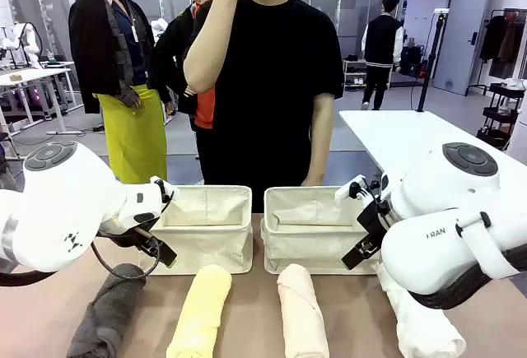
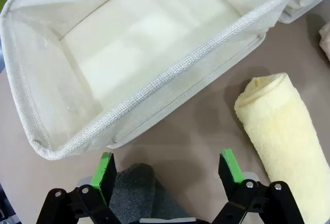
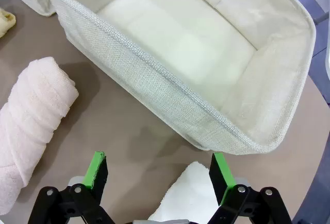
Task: Divide the towels into two baskets.
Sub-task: Pick up one hotel-folded towel and place it in the Fabric basket indicated by the person.
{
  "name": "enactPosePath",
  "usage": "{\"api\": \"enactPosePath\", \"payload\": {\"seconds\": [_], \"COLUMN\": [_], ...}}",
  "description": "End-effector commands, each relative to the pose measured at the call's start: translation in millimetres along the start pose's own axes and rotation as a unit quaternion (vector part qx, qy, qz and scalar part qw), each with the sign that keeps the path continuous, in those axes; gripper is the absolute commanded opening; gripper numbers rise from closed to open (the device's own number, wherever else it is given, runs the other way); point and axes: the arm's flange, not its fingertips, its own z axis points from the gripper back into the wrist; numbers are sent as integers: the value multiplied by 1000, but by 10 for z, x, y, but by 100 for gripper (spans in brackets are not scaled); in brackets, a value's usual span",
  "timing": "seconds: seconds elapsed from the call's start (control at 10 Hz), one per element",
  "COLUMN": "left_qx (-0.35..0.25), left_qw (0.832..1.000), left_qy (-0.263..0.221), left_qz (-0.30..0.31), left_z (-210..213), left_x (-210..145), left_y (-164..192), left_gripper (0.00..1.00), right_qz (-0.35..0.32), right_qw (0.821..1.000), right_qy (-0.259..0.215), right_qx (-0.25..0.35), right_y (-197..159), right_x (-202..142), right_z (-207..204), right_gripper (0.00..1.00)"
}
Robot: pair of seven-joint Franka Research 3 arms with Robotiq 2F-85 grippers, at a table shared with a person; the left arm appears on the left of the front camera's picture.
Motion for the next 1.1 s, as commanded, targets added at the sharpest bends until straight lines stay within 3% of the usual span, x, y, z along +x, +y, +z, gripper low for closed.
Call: {"api": "enactPosePath", "payload": {"seconds": [0.0,1.0], "left_qx": [0,0], "left_qw": [1000,1000], "left_qy": [0,0], "left_qz": [0,0], "left_z": [0,0], "left_x": [0,0], "left_y": [-1,-1], "left_gripper": [100,100], "right_qz": [0,0], "right_qw": [1000,1000], "right_qy": [0,0], "right_qx": [0,0], "right_y": [0,0], "right_x": [0,0], "right_z": [0,0], "right_gripper": [100,100]}}
